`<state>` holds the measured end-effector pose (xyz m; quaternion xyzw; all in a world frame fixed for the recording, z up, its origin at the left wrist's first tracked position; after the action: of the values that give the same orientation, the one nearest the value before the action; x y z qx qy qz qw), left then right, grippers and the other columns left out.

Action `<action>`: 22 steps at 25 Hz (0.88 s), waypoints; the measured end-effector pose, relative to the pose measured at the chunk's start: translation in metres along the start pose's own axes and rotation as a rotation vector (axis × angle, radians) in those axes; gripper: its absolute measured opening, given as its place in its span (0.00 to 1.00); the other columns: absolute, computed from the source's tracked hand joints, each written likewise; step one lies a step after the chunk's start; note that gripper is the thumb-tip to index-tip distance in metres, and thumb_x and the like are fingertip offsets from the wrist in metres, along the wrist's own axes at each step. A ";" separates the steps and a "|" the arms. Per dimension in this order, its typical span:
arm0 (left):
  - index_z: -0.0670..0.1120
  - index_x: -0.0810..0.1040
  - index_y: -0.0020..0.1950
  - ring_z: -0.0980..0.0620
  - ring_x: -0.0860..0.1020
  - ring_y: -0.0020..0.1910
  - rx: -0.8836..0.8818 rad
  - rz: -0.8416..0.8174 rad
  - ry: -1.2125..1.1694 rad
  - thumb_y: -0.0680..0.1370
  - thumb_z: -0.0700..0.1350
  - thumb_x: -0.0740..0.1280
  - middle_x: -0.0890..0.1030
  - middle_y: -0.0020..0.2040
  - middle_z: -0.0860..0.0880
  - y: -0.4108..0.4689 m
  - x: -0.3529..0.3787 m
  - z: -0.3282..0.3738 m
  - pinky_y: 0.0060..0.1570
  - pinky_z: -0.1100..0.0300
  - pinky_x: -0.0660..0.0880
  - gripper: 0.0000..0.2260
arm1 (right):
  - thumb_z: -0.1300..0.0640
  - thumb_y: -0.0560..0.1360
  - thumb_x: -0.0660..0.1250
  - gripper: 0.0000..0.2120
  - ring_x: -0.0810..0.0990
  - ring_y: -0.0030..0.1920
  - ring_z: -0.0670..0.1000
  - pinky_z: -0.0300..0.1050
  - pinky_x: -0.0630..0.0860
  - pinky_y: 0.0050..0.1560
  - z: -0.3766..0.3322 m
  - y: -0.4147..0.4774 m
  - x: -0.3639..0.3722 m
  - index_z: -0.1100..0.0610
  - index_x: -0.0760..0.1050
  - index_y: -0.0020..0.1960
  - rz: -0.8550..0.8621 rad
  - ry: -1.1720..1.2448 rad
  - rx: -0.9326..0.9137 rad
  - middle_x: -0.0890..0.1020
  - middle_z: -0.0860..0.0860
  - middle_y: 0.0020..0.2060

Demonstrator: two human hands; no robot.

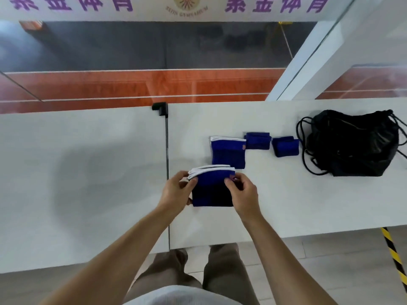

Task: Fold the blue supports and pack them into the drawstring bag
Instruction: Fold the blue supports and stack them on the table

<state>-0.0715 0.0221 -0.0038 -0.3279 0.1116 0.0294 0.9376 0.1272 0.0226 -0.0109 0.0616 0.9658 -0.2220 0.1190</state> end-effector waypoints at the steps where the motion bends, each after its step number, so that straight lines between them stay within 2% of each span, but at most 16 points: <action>1: 0.49 0.77 0.57 0.55 0.76 0.25 0.033 0.008 -0.009 0.82 0.46 0.65 0.85 0.44 0.47 0.003 0.009 0.010 0.27 0.61 0.74 0.05 | 0.57 0.79 0.69 0.06 0.82 0.48 0.44 0.34 0.79 0.44 -0.005 0.009 -0.011 0.54 0.79 0.56 -0.002 0.008 -0.019 0.84 0.47 0.48; 5: 0.50 0.78 0.54 0.56 0.77 0.29 0.081 0.121 0.000 0.81 0.47 0.66 0.83 0.46 0.48 0.022 0.043 0.041 0.28 0.63 0.73 0.04 | 0.52 0.79 0.68 0.05 0.83 0.47 0.44 0.39 0.81 0.46 -0.011 0.054 -0.044 0.51 0.79 0.54 -0.061 -0.067 -0.052 0.85 0.45 0.46; 9: 0.53 0.78 0.54 0.53 0.80 0.41 0.072 0.171 0.127 0.80 0.53 0.65 0.82 0.46 0.53 0.047 0.068 0.065 0.37 0.58 0.76 0.06 | 0.47 0.80 0.65 0.11 0.82 0.46 0.46 0.43 0.77 0.44 -0.014 0.094 -0.062 0.53 0.79 0.54 -0.078 -0.205 -0.066 0.84 0.46 0.45; 15: 0.50 0.78 0.53 0.52 0.79 0.40 0.026 0.217 0.298 0.81 0.54 0.61 0.81 0.44 0.52 0.083 0.086 0.083 0.34 0.59 0.70 0.11 | 0.46 0.83 0.60 0.13 0.79 0.40 0.49 0.44 0.71 0.36 -0.016 0.133 -0.060 0.56 0.73 0.52 -0.096 -0.334 -0.036 0.79 0.46 0.40; 19: 0.48 0.78 0.51 0.46 0.79 0.44 -0.021 0.255 0.380 0.81 0.55 0.60 0.81 0.43 0.50 0.097 0.091 0.073 0.37 0.56 0.71 0.13 | 0.46 0.83 0.59 0.15 0.79 0.41 0.55 0.51 0.74 0.41 -0.009 0.143 -0.051 0.59 0.71 0.50 -0.066 -0.476 -0.066 0.81 0.52 0.41; 22: 0.50 0.76 0.60 0.45 0.77 0.52 0.131 0.447 0.493 0.81 0.53 0.62 0.81 0.54 0.49 0.096 0.090 0.073 0.50 0.51 0.73 0.11 | 0.46 0.83 0.59 0.14 0.79 0.40 0.57 0.53 0.75 0.39 -0.012 0.146 -0.045 0.58 0.70 0.50 -0.006 -0.556 -0.080 0.82 0.53 0.40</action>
<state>0.0172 0.1406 -0.0275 -0.2317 0.4057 0.1467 0.8719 0.1936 0.1553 -0.0491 -0.0093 0.9043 -0.1923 0.3810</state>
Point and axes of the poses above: each hand's wrist, its own y-axis towards the middle knuckle, its own x-axis out of the palm, z = x × y, the point moved 2 cm from there along y, towards the middle knuckle
